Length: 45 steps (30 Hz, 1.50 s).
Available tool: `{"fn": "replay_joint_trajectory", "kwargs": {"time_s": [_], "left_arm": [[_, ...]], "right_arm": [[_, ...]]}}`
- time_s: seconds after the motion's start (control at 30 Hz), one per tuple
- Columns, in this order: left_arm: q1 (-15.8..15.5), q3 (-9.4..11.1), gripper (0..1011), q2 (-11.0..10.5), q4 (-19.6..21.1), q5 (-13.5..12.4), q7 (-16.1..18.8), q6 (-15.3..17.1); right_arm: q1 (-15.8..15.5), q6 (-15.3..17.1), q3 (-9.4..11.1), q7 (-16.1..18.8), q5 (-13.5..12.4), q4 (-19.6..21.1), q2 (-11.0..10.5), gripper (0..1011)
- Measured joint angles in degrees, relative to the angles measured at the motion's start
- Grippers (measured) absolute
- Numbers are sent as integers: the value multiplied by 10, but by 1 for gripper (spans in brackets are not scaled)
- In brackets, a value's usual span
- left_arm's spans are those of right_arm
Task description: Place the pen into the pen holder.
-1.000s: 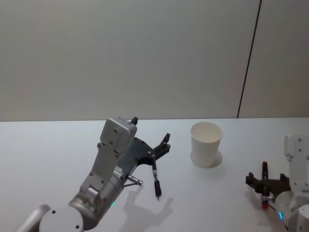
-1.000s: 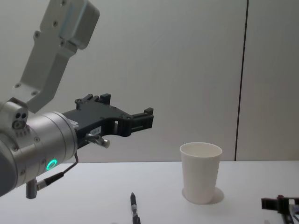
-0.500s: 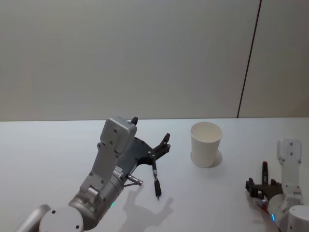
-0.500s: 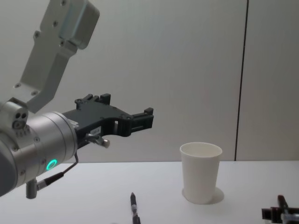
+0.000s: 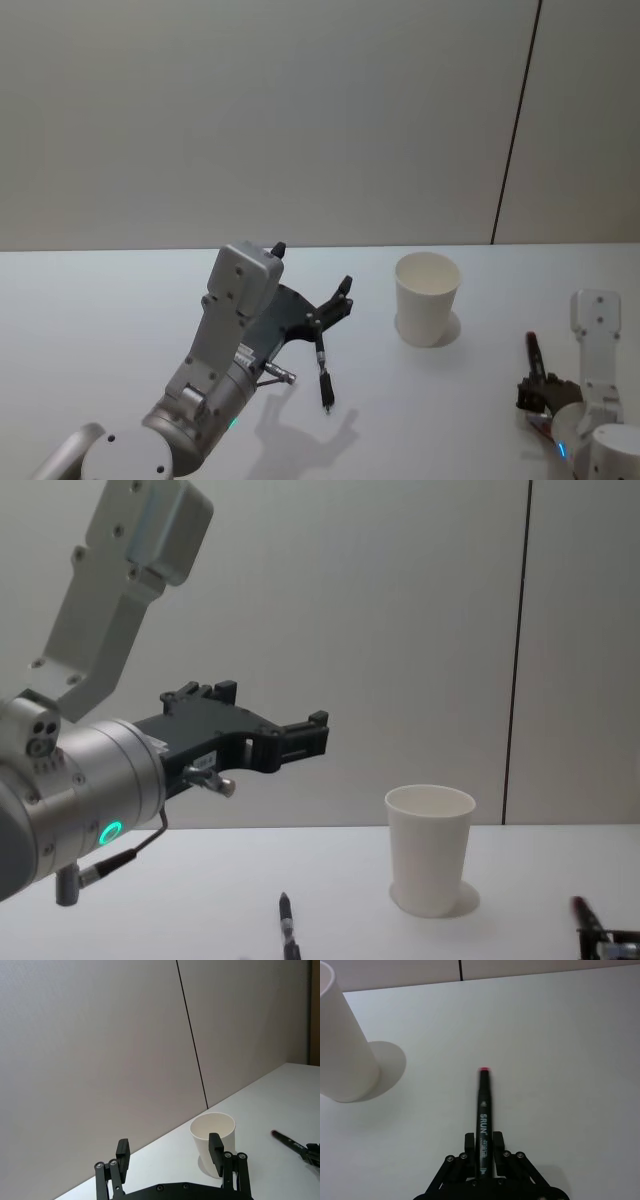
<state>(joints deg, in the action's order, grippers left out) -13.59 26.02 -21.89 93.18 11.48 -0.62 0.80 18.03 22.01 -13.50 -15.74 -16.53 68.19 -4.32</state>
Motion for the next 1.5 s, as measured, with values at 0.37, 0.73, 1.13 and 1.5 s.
{"fn": "replay_joint_trajectory", "kwargs": {"time_s": [0.37,0.73,1.13,1.5], "left_arm": [[0,0,1004,0,0,0,0,0],[0,0,1004,0,0,0,0,0],[0,0,1004,0,0,0,0,0],[0,0,1004,0,0,0,0,0]], "right_arm": [[6,3,3,-8,0,-8,5,166],[3,-25,4,1,18,-3,5,166],[-6,-92,2,28,51,16,1,166],[-11,-182,1,70,81,27,-5,166]]}}
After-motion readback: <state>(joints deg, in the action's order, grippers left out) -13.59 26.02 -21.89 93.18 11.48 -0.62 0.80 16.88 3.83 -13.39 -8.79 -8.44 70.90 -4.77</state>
